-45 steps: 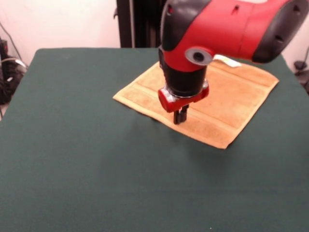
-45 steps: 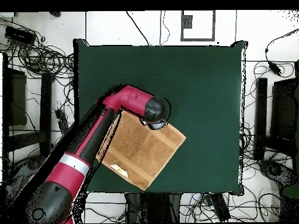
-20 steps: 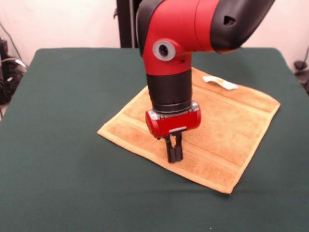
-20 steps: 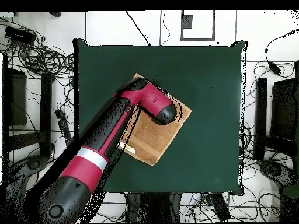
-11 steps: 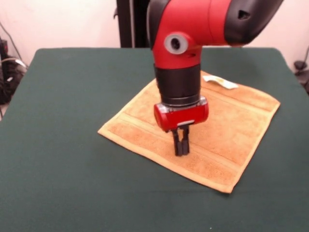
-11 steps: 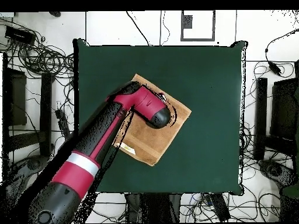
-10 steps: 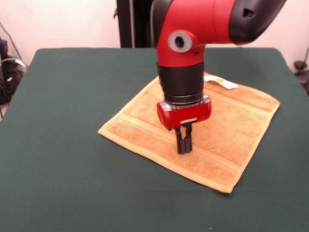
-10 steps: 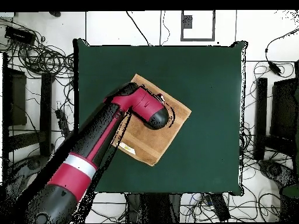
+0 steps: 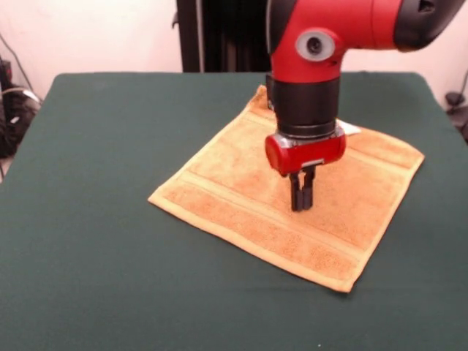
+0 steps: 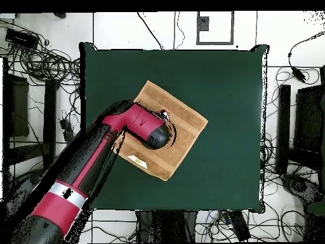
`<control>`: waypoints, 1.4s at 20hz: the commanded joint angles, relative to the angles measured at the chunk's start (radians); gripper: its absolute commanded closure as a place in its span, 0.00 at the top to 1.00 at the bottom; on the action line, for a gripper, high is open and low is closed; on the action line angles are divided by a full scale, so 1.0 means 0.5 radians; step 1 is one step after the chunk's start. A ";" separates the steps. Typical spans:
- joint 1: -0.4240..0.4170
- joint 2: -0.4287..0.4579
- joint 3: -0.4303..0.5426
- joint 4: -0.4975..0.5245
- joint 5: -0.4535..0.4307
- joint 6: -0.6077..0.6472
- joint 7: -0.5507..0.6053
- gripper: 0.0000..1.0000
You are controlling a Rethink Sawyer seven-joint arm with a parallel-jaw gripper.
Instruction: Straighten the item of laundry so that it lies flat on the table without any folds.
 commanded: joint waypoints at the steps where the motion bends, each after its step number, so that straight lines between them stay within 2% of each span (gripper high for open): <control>1: 0.051 0.082 0.122 0.130 -0.084 -0.004 0.124 0.00; 8: 0.072 0.168 0.100 0.181 -0.284 -0.125 0.142 0.00; 16: 0.126 0.155 0.123 0.265 -0.419 -0.209 0.239 0.00; 22: 0.172 0.109 0.198 0.349 -0.424 -0.217 0.257 0.00; 28: 0.245 0.142 0.235 0.457 -0.421 -0.192 0.310 0.00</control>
